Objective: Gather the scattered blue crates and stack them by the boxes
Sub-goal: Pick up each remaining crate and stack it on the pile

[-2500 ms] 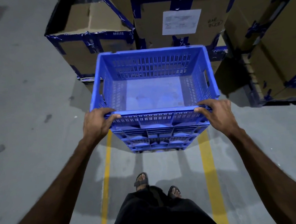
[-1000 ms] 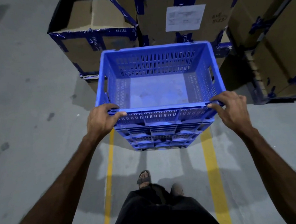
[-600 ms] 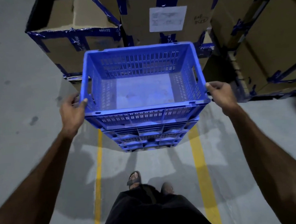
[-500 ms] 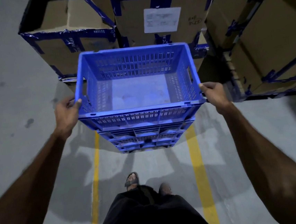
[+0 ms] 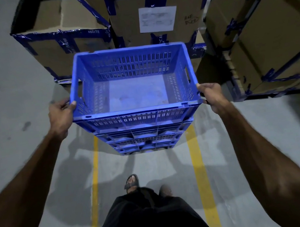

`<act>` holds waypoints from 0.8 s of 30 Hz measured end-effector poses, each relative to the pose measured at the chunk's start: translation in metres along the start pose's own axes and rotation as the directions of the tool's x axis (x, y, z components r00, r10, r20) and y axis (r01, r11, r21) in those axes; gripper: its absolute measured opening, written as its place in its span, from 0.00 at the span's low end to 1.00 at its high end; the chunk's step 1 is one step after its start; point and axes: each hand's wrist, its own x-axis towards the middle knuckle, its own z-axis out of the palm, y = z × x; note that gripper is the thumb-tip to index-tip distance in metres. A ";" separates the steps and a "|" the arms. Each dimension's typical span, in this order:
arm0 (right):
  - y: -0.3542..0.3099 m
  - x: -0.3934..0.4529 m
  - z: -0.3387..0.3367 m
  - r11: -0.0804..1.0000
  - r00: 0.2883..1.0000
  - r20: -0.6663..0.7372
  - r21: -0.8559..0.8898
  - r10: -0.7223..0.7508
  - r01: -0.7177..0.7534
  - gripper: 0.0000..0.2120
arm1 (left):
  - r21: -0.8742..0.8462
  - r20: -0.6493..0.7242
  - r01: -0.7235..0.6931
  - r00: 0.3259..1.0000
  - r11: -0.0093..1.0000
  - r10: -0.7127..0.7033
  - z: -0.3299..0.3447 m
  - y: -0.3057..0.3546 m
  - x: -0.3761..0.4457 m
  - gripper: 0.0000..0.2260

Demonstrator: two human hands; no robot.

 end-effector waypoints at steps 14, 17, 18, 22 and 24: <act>-0.003 0.002 -0.007 0.999 1.000 0.004 0.028 -0.023 0.023 0.08 | -0.011 0.004 -0.010 1.000 1.000 0.010 0.010 0.004 -0.004 0.13; -0.001 0.004 -0.010 0.999 1.000 0.008 0.027 -0.021 0.020 0.07 | 0.009 -0.017 -0.012 1.000 1.000 0.012 0.015 0.003 -0.003 0.14; 0.001 0.004 -0.011 1.000 1.000 0.012 0.024 -0.019 0.019 0.08 | 0.013 -0.024 -0.004 1.000 1.000 0.004 0.015 0.003 -0.002 0.14; 0.002 -0.001 -0.011 1.000 1.000 0.007 0.018 -0.024 0.024 0.13 | -0.002 -0.005 0.008 1.000 1.000 -0.008 0.013 0.001 0.004 0.15; 0.001 -0.004 -0.010 0.999 0.999 0.008 0.013 -0.032 0.032 0.11 | -0.004 0.003 0.014 1.000 1.000 -0.014 0.011 0.000 0.006 0.14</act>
